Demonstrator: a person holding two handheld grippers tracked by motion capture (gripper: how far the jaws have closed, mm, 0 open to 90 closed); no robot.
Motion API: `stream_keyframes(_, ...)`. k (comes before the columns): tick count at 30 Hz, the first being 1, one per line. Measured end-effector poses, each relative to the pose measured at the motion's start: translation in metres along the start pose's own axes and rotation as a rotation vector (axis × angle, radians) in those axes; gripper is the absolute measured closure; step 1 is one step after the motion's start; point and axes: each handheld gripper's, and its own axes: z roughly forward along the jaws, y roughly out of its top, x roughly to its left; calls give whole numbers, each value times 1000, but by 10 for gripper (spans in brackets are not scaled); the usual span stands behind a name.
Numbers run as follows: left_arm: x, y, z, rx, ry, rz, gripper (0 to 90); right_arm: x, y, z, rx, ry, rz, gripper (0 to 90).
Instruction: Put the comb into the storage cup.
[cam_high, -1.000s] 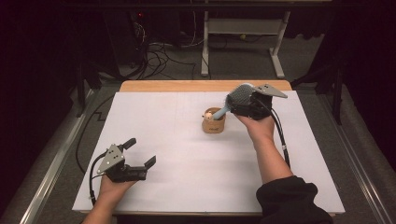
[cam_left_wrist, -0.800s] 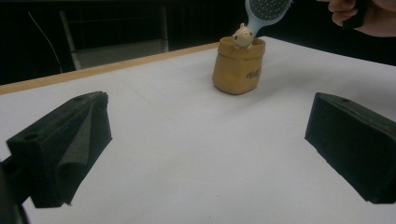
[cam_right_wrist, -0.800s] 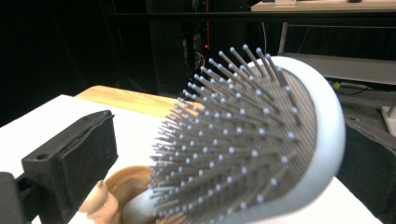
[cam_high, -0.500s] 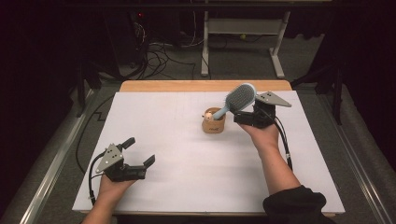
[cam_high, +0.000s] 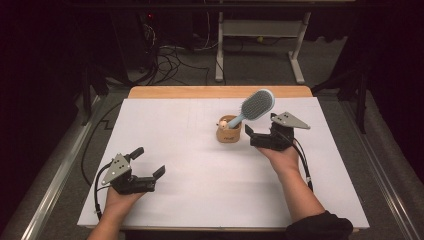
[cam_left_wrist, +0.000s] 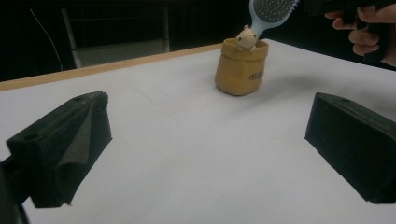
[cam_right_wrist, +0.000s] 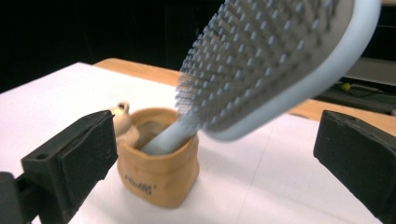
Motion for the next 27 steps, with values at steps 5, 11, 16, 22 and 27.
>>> stream_keyframes(5,1,0,-1,2,4,-3,15,2,-14,-6,11,1,-6,3)
stream_keyframes(11,3,1,-3,-2,11,-8,15,2,-31,-19,11,4,-3,3)
stream_keyframes(16,5,1,-7,-6,16,-12,15,4,-43,-33,-3,9,-19,3)
stream_keyframes(22,6,2,-8,-8,14,-11,14,8,-56,-52,-14,18,-20,4)
stream_keyframes(27,4,2,-10,-6,8,-1,14,9,-67,-73,-34,36,-20,3)
